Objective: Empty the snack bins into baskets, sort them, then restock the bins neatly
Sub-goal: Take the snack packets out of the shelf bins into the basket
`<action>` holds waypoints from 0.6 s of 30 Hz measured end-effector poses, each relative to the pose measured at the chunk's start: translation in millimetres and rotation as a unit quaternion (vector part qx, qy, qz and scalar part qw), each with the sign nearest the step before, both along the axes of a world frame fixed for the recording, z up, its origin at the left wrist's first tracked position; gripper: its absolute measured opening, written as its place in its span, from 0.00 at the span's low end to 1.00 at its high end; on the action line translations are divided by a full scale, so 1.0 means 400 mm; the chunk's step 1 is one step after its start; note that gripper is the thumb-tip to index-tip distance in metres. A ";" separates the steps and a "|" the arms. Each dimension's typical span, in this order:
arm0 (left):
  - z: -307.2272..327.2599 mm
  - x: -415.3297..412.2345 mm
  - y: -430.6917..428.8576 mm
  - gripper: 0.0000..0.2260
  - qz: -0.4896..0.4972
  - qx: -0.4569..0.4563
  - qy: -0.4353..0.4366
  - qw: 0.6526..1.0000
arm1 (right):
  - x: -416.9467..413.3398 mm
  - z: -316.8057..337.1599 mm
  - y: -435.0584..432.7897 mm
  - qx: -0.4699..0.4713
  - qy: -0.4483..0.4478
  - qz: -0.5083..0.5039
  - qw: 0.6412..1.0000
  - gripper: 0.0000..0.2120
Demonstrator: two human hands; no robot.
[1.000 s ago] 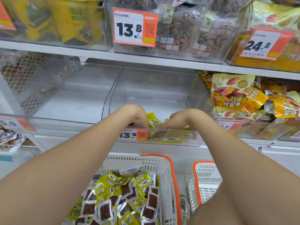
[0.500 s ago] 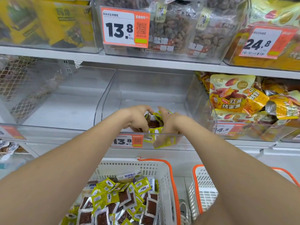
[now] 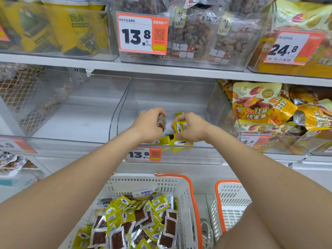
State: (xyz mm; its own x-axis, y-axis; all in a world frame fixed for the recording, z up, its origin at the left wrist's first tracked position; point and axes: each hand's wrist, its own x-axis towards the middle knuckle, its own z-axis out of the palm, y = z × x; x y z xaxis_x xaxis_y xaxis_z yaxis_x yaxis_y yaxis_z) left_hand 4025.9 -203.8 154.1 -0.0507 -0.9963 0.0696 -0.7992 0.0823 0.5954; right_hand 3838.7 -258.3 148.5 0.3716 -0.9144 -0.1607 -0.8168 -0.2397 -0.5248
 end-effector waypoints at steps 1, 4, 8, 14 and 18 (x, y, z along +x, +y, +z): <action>0.004 0.004 0.016 0.18 -0.001 -0.039 0.001 0.999 | -0.007 0.012 0.009 0.000 -0.053 -0.017 0.998 0.15; 0.033 0.016 0.080 0.17 0.005 -0.147 0.023 0.989 | -0.021 0.076 0.065 0.020 -0.217 -0.057 0.974 0.17; 0.121 0.034 0.195 0.26 -0.004 -0.182 0.089 0.979 | -0.041 0.182 0.170 0.137 -0.320 0.028 0.937 0.24; 0.179 0.100 0.334 0.20 0.008 0.082 -0.003 0.997 | 0.028 0.204 0.299 0.147 -0.102 0.229 0.957 0.26; 0.079 0.161 0.394 0.22 -0.074 0.268 -0.047 0.959 | 0.101 0.132 0.346 0.186 0.060 0.316 0.929 0.26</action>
State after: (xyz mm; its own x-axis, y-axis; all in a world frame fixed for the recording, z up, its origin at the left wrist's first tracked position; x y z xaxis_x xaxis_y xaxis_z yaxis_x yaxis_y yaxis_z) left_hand 4090.5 -46.3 185.6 -0.1749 -0.8693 -0.4624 -0.8550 -0.0988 0.5092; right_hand 3879.0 -119.7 201.5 0.7737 -0.3938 -0.4964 -0.6331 -0.5112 -0.5812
